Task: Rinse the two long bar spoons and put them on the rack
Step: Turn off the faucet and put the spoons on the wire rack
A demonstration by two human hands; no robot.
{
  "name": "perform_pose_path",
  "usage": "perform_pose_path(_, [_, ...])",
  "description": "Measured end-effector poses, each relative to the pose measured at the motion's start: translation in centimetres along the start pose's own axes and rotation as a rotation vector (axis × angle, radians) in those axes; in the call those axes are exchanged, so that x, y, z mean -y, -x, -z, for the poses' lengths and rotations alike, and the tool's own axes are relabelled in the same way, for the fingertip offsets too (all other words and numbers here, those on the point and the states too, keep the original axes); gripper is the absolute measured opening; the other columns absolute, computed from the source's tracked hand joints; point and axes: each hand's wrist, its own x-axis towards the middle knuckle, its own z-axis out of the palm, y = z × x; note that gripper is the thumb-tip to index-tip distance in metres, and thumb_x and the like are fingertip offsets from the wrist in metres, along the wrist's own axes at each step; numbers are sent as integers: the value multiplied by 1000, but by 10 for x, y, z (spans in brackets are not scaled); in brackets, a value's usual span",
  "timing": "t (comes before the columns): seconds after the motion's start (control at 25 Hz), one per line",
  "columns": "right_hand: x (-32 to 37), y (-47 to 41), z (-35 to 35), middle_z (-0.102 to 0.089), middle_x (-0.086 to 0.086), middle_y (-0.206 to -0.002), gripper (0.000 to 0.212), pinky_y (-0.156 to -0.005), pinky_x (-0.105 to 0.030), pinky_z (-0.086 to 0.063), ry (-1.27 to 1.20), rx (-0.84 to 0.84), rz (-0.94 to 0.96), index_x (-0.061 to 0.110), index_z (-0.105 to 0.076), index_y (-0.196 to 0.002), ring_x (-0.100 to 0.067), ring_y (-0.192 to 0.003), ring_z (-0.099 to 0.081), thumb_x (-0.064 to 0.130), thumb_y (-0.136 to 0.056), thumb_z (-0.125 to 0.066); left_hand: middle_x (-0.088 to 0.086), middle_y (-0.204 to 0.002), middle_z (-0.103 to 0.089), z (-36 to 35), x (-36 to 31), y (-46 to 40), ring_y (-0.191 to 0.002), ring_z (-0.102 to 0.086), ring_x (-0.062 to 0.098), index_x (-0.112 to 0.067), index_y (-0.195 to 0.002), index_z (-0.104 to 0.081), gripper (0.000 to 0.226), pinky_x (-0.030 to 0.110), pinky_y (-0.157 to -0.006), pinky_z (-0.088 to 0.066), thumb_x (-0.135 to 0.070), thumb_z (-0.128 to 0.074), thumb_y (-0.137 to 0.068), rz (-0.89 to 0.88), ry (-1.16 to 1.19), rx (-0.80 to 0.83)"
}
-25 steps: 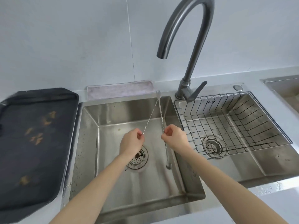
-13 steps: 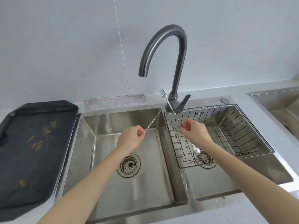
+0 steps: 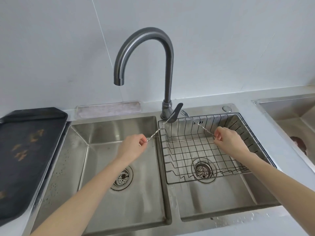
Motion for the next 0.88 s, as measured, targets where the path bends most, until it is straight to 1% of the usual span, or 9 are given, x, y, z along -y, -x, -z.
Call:
perform_pose_path(0.12, [-15,-7,-7,-61,-14,-103,14,-78,-40,-46,51,51,-4,6,-56,-96,-35,-91,-58,9,-85,-48,8,-103,-71,-5,-11,-2,-94,-64,25,-11,-99,-67,17,29,-81,-48,-16,-56,-87,-15,-26,-5])
perform_pose_path(0.24, [-25,-20,-12,-60,-13,-106,17,-73,-36,-43,156,106,41,5,-56,-101,-35,-93,-58,8,-87,-45,7,-102,-71,-8,-19,-7,-92,-64,23,-12,-98,-67,17,28,-80,-47,-16,-55,-87,-44,-68,-21])
perform_pose_path(0.36, [-29,-34,-19,-61,-11,-108,19,-72,-37,-44,243,137,101,7,-56,-103,-34,-95,-58,9,-90,-43,6,-101,-70,-12,-23,-13,-86,-62,19,-13,-99,-67,17,27,-79,-47,-17,-55,-87,-67,-94,-21])
perform_pose_path(0.48, [-32,-47,-30,-61,-9,-109,20,-68,-37,-42,326,156,158,8,-56,-105,-34,-96,-59,9,-93,-40,5,-102,-69,-18,-28,-21,-78,-55,13,-14,-100,-67,18,25,-76,-44,-17,-55,-88,-74,-122,-2])
perform_pose_path(0.56, [-35,-55,-39,-61,-9,-109,19,-64,-34,-38,378,160,197,8,-55,-105,-33,-96,-59,8,-93,-39,5,-102,-69,-21,-31,-25,-81,-59,16,-15,-99,-68,17,28,-78,-47,-18,-55,-88,-75,-128,6])
perform_pose_path(0.64, [-39,-61,-46,-61,-9,-108,18,-62,-34,-35,413,161,217,8,-54,-105,-33,-96,-59,7,-92,-41,5,-101,-69,-24,-31,-28,-87,-63,20,-16,-98,-68,17,31,-80,-49,-19,-55,-88,-71,-135,17])
perform_pose_path(0.88, [-51,-74,-63,-61,-10,-111,22,-63,-33,-34,418,162,201,8,-55,-109,-33,-100,-59,5,-92,-43,4,-100,-68,-33,-30,-38,-93,-63,22,-18,-99,-69,18,32,-77,-49,-19,-54,-88,-36,-166,39])
